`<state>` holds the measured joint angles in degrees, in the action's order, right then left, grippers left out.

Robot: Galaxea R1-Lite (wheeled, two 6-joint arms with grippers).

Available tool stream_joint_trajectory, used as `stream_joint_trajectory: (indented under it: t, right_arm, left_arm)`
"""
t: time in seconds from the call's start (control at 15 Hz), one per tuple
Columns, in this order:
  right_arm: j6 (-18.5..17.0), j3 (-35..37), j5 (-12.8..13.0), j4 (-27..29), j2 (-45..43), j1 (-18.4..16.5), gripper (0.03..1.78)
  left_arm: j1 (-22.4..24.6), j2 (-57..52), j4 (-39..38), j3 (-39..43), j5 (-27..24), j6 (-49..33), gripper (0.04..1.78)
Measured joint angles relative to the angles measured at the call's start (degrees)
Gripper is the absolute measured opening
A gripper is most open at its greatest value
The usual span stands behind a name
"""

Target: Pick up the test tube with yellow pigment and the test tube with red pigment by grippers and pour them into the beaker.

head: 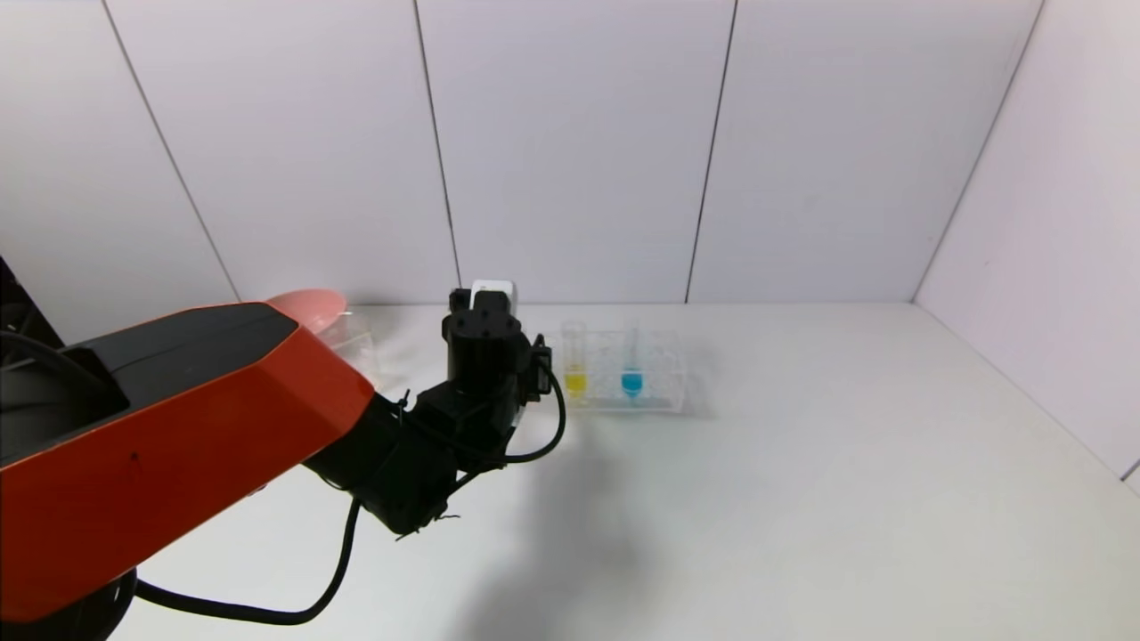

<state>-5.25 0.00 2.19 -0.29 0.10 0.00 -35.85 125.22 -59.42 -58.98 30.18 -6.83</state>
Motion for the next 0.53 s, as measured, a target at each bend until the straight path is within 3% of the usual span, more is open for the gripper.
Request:
stream_joint_trajectory:
  t: [0.2, 0.53]
  right_arm:
    - [0.00, 0.00, 0.00, 0.02, 0.00, 0.02, 1.71]
    - [0.02, 0.00, 0.00, 0.02, 0.00, 0.02, 1.71]
  left_arm:
    - [-0.56, 0.00, 0.02, 0.00, 0.11, 0.00, 0.47]
    - [-0.77, -0.09, -0.22, 0.00, 0.18, 0.16, 0.43]
